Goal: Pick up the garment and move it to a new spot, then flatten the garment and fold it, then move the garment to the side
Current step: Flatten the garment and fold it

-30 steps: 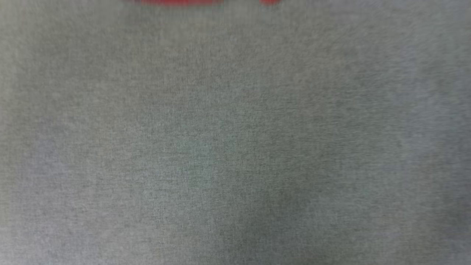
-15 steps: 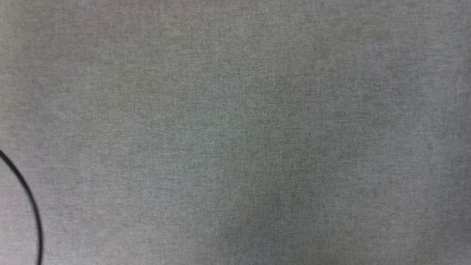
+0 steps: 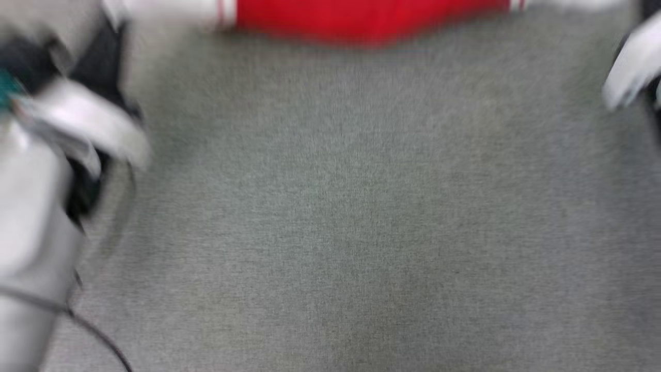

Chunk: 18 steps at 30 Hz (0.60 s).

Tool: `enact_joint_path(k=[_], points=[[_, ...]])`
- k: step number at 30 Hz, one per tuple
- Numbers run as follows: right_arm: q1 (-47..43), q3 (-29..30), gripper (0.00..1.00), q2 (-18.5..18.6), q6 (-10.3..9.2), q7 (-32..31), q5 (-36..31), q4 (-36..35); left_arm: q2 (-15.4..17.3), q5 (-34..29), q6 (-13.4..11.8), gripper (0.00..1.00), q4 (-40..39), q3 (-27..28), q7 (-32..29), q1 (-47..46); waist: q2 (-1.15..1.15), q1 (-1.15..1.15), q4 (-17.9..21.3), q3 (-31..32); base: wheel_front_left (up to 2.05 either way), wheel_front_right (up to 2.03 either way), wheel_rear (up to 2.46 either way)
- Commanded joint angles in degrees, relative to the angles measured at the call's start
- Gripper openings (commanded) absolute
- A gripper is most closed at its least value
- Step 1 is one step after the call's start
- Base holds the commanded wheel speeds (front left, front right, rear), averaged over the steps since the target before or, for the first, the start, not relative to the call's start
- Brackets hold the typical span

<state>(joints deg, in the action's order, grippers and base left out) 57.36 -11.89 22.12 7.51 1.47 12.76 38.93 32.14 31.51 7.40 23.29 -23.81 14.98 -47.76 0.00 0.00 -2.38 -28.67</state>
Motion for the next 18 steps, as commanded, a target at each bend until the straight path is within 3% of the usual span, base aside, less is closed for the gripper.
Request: enact_joint_path(k=[1,5,8,18], points=[[-2.8,-0.9,0.0,0.5,-0.05,0.3,1.1,-0.7,0.1,-0.3,0.0,0.0,-0.7,-0.1,0.3,2.9,0.0,0.0,0.1,4.2,0.0,0.0,0.0],[-13.5,-5.6,0.0,3.2,-0.05,0.3,6.6,-4.6,0.2,-0.4,0.0,0.0,-3.5,-1.4,0.3,15.0,0.0,0.0,0.4,8.7,0.0,0.0,0.0],[-20.0,-8.5,0.0,6.5,-0.07,-0.3,8.5,-7.7,2.3,-1.0,0.0,0.0,-5.6,-3.9,0.3,22.3,0.0,0.0,0.6,11.8,0.0,0.0,0.0],[-35.6,-10.7,0.0,14.2,-0.07,-3.1,13.5,-15.7,6.8,-0.4,-1.4,0.0,-7.5,-5.6,0.3,37.8,0.0,0.0,1.9,19.0,0.0,0.0,0.0]])
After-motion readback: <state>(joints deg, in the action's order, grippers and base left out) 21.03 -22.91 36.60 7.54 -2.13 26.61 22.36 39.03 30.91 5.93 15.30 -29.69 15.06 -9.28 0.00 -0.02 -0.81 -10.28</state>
